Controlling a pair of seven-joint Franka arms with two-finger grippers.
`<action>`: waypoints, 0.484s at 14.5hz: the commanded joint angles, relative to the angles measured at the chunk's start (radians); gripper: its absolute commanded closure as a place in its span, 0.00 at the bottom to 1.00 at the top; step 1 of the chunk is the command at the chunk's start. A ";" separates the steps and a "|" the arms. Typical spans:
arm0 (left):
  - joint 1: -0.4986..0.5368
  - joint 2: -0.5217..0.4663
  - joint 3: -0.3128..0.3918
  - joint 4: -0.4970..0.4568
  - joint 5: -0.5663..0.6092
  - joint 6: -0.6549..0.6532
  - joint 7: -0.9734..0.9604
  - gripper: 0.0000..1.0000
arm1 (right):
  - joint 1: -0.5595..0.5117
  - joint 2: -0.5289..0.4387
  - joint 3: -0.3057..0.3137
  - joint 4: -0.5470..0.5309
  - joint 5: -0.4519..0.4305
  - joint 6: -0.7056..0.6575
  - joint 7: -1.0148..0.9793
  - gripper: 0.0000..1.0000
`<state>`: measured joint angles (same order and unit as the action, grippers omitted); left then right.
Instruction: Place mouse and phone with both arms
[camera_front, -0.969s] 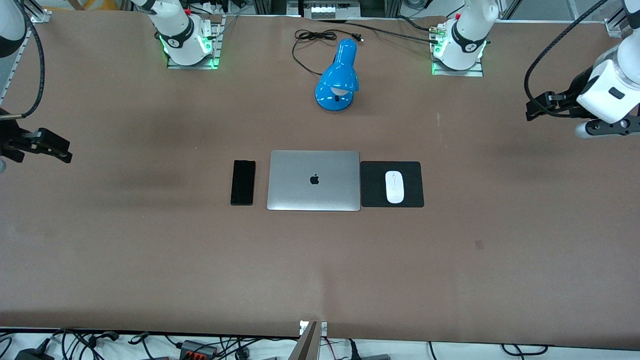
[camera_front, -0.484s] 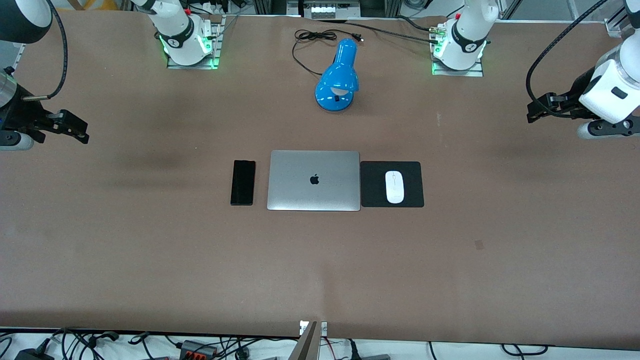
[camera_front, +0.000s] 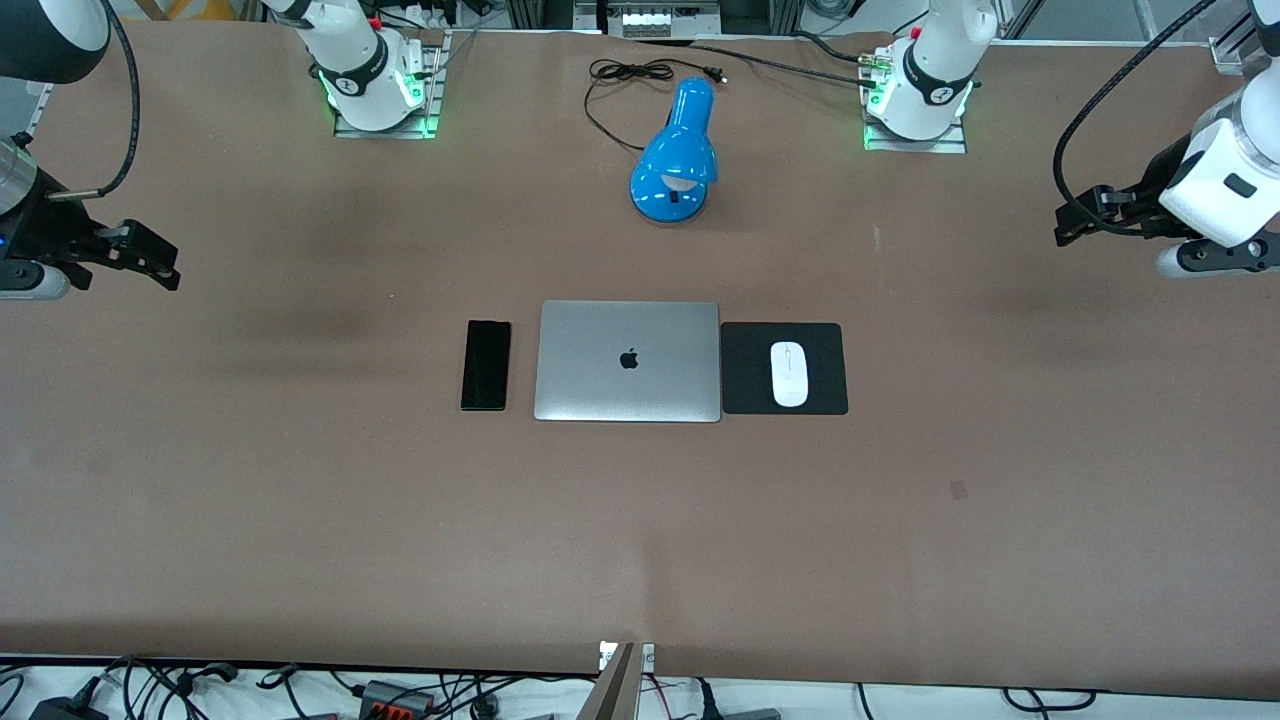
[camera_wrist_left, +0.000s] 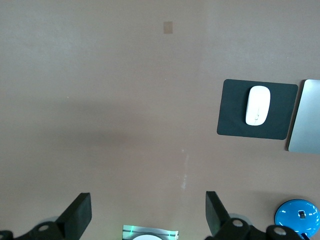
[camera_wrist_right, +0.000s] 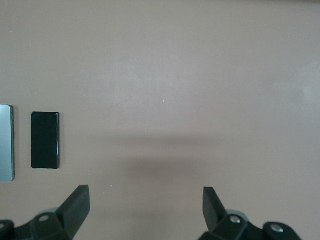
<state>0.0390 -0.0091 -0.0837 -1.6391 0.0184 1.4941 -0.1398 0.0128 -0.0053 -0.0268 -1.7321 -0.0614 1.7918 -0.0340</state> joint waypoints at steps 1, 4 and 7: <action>-0.010 -0.012 0.013 0.001 -0.006 0.003 0.012 0.00 | 0.003 -0.009 -0.001 0.006 0.008 -0.008 -0.003 0.00; -0.011 -0.011 0.013 0.002 -0.003 0.008 0.016 0.00 | -0.007 -0.009 0.001 0.012 0.008 -0.011 -0.004 0.00; -0.010 0.000 0.013 0.019 -0.006 0.005 0.017 0.00 | -0.039 -0.010 0.002 0.036 0.047 -0.037 -0.006 0.00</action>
<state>0.0388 -0.0091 -0.0823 -1.6365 0.0184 1.5022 -0.1398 0.0009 -0.0069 -0.0283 -1.7209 -0.0466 1.7837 -0.0340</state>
